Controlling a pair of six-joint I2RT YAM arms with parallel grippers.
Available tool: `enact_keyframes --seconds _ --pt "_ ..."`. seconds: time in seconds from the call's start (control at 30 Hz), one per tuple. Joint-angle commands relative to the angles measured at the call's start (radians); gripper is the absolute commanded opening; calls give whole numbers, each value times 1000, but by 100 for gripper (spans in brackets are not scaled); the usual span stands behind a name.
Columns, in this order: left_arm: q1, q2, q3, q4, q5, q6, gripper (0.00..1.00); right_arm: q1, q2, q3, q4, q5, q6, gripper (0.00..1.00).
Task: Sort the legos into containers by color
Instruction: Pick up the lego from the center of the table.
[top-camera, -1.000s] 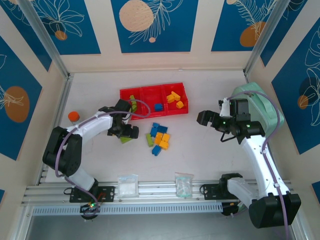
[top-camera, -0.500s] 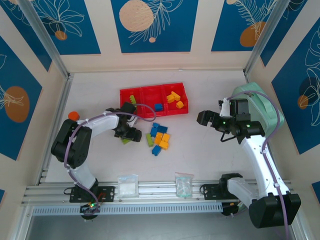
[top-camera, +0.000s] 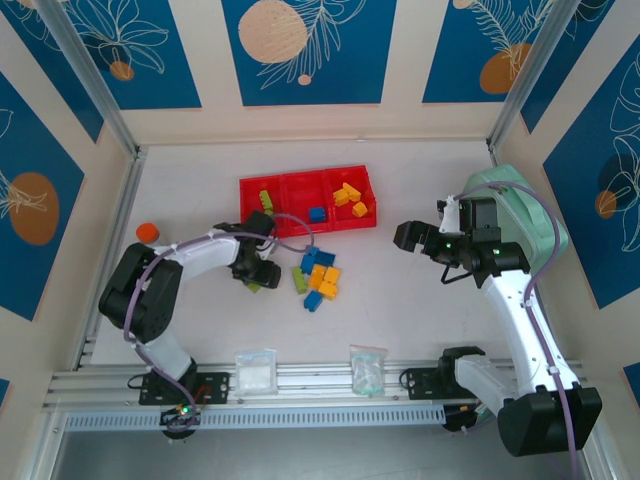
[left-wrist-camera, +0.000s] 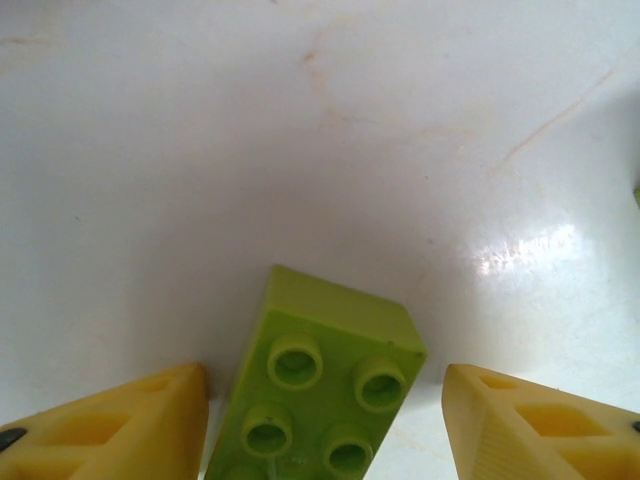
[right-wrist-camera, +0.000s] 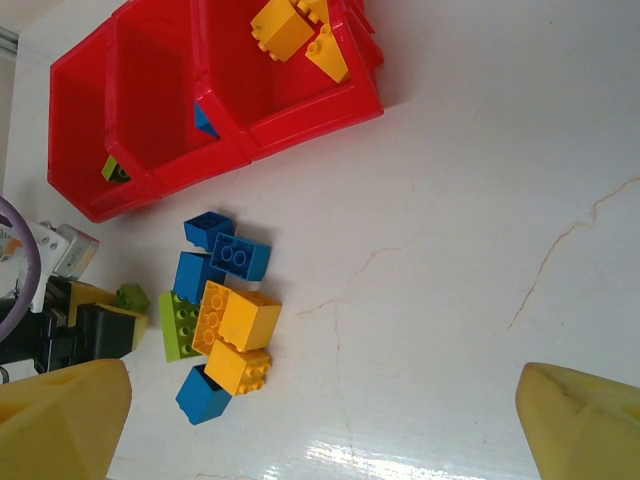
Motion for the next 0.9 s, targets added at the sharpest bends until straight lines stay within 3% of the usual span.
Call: enact_keyframes --seconds 0.0,0.23,0.6,0.87 --pt "-38 -3 -24 -93 79 -26 58 6 3 -3 -13 -4 -12 99" --pt "-51 19 7 -121 62 -53 50 6 -4 -6 -11 -1 -12 99" --pt "-52 86 42 -138 36 -118 23 6 -8 -5 -13 -1 -12 99" --pt "-51 -25 78 -160 -62 -189 15 6 -8 -3 -14 1 -14 99"
